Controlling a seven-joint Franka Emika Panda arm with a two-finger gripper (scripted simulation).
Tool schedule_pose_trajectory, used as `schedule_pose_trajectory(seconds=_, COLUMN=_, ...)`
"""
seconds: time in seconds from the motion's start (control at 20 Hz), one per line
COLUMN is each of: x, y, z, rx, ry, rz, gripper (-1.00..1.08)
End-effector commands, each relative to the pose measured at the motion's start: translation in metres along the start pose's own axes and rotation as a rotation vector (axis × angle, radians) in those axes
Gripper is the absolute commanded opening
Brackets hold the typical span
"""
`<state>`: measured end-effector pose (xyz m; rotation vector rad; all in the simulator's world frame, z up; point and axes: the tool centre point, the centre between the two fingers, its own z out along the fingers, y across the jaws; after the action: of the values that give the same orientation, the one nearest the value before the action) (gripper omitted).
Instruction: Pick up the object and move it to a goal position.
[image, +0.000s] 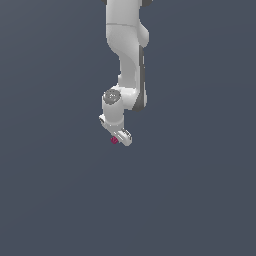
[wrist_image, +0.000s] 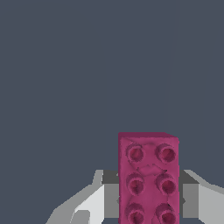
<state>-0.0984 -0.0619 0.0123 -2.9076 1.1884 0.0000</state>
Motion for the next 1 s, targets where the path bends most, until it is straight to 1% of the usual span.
schedule_pose_trajectory(seconds=0.0, x=0.0, y=0.0, z=0.0, rx=0.0, ry=0.0, rz=0.0, gripper=-1.0)
schedule_pose_trajectory(seconds=0.2, x=0.0, y=-0.003, z=-0.004, rx=0.0, ry=0.0, rz=0.0, gripper=-1.0)
schedule_pose_trajectory(seconds=0.45, x=0.0, y=-0.013, z=-0.02, rx=0.0, ry=0.0, rz=0.0, gripper=-1.0)
schedule_pose_trajectory(seconds=0.7, x=0.0, y=-0.032, z=-0.048, rx=0.0, ry=0.0, rz=0.0, gripper=-1.0)
schedule_pose_trajectory(seconds=0.95, x=0.0, y=-0.058, z=-0.088, rx=-0.002, ry=0.001, rz=0.001, gripper=-1.0)
